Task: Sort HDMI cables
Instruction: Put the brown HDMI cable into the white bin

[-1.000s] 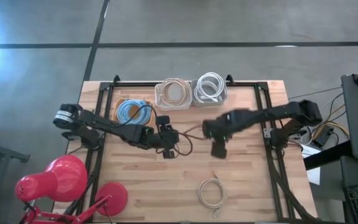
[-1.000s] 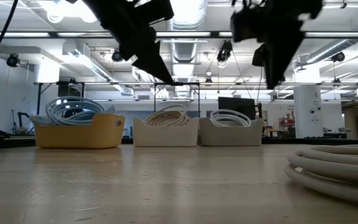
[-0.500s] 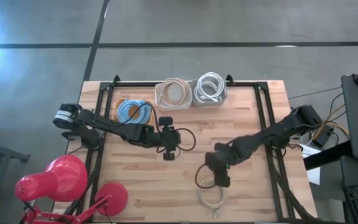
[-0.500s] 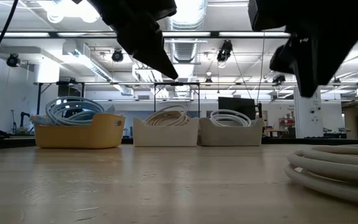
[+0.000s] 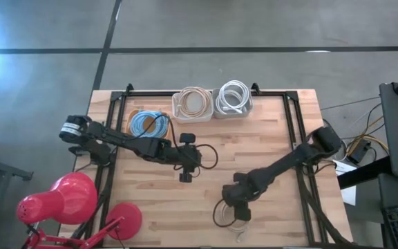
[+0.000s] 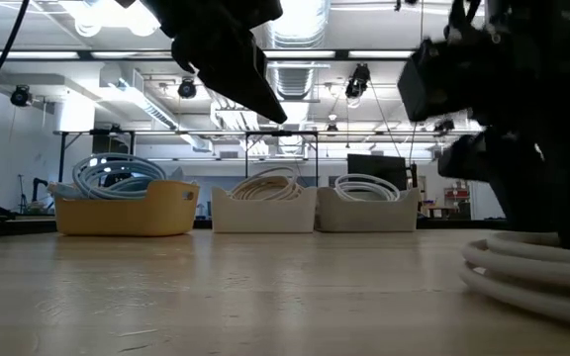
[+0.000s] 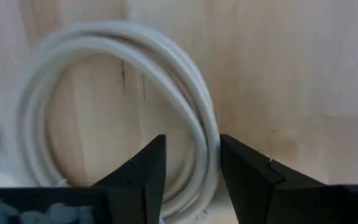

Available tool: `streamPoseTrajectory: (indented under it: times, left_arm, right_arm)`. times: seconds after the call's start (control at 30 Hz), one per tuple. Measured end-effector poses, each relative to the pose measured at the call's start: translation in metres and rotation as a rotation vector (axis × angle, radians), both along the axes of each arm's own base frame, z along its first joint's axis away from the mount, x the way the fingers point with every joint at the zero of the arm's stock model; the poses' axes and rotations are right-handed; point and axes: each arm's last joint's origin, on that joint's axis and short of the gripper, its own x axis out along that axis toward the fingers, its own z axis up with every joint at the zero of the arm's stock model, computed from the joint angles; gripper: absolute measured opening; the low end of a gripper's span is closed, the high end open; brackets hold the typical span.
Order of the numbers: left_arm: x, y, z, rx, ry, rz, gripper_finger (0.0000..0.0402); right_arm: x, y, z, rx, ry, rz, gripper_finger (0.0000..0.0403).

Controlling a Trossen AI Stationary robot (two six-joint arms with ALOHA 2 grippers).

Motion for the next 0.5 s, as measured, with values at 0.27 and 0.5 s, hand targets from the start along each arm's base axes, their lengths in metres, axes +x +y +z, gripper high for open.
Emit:
streamPoseTrajectory:
  times: [0.27, 0.5]
  left_arm:
    - [0.000, 0.000, 0.000, 0.012, 0.001, -0.011, 0.0177]
    - [0.000, 0.000, 0.000, 0.018, 0.001, -0.006, 0.0177]
  right_arm:
    - [0.005, 0.004, -0.021, -0.033, 0.062, 0.043, 0.0134]
    - [0.003, 0.000, -0.008, -0.080, 0.019, 0.083, 0.0042]
